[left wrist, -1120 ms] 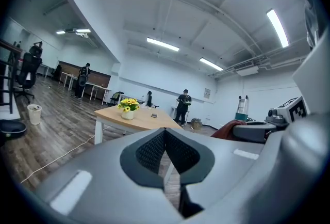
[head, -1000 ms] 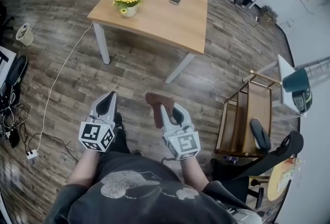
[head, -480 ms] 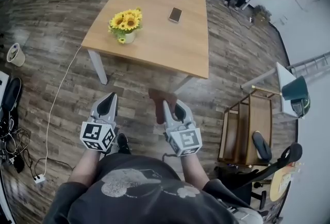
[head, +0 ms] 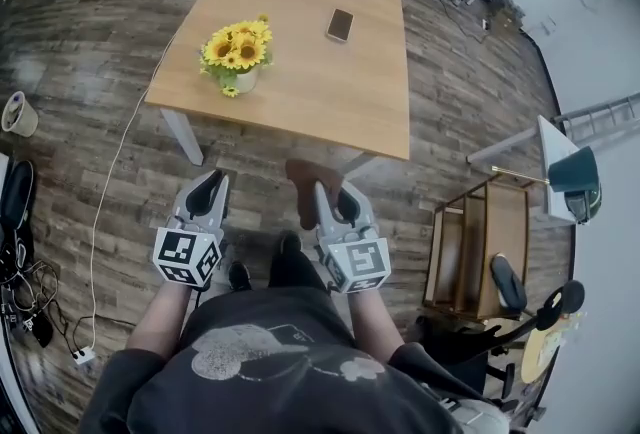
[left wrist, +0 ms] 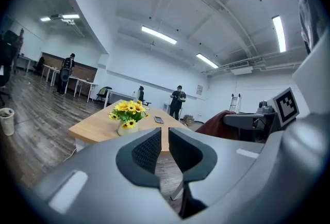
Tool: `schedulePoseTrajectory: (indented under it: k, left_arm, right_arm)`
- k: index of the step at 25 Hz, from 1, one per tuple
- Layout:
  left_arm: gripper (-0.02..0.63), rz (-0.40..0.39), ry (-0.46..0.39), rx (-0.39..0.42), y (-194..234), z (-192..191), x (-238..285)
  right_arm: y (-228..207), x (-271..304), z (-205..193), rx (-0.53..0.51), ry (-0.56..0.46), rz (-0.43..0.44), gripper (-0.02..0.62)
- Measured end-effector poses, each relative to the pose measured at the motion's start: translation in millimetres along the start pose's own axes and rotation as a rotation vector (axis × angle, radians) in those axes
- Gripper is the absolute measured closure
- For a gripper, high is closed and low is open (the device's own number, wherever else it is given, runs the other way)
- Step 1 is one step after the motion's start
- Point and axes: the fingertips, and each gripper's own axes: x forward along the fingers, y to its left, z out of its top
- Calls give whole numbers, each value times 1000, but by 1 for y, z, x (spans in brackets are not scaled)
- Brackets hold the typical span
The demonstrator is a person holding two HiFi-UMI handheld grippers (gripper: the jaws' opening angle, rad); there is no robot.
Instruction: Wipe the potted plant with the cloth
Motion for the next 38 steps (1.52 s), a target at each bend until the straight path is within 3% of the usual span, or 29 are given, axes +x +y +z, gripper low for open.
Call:
schedulePoseTrajectory:
  k: [4,10,18,23,28,34,38]
  left_arm:
    - [521,19,17,-1,5,-5,31]
    - [414,104,31,25,15,0,90]
    - [209,324,108,1,44,-21,165]
    - [112,463,59,22,57,-13,183]
    - [67,557,65,-8,72,-25,192]
    - [47,552,54,100,94,-31,210]
    - [26,581,68,76,116,-44,227]
  right_arm:
    - [-23,31,-10,25,16,22,552]
    - [-67,109,-5,12,22,140,552]
    - [-132,186,11,0,6,278,552]
    - [-153,207,10,19,13,359,552]
    - [-159,222,8,18,16,413,552]
    - [-155,233,6,2,26,454,552]
    - [-157,238,-1,-10,46,461,552]
